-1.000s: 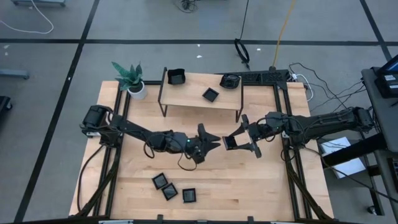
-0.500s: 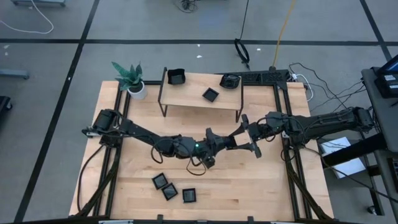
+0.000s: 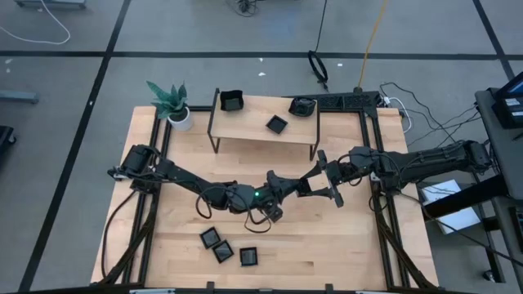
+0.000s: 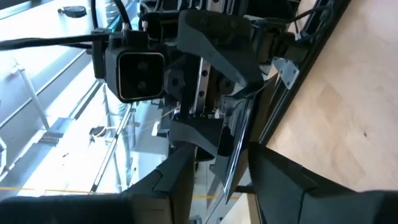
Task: Pick & Place Mini shaped plates
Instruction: Stack the black square plate on top of the other black square plate on the shelf, then stack the black square plate on top of the other black square plates on the shelf
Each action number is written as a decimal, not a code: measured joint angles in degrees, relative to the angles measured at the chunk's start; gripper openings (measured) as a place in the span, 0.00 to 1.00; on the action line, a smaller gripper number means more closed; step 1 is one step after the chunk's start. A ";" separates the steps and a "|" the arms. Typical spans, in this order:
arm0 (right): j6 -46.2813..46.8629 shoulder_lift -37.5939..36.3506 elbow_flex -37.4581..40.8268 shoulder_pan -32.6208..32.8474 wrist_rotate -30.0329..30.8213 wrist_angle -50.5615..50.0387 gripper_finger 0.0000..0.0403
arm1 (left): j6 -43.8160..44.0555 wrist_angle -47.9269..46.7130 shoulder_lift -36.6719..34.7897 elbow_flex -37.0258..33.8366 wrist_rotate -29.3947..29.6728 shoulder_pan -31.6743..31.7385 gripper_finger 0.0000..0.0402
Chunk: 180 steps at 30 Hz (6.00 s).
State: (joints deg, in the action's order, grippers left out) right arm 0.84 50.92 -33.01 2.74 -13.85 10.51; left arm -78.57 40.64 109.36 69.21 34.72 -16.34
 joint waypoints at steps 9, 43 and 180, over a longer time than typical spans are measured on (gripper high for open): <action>0.01 0.00 0.00 0.00 0.01 0.00 0.59 | -0.45 -0.04 0.00 0.00 -0.02 -0.17 0.13; -3.76 -0.04 0.00 0.00 0.36 0.10 0.59 | 18.73 7.41 -13.82 -0.05 42.89 10.58 0.01; -16.49 18.89 -37.26 -19.68 -2.88 -22.73 0.00 | 87.34 -94.65 -30.82 13.47 -16.13 14.44 0.02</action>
State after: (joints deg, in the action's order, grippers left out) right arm -15.65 69.81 -70.28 -16.93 -16.73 -12.22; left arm 8.76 -54.01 78.54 82.68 18.59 -1.91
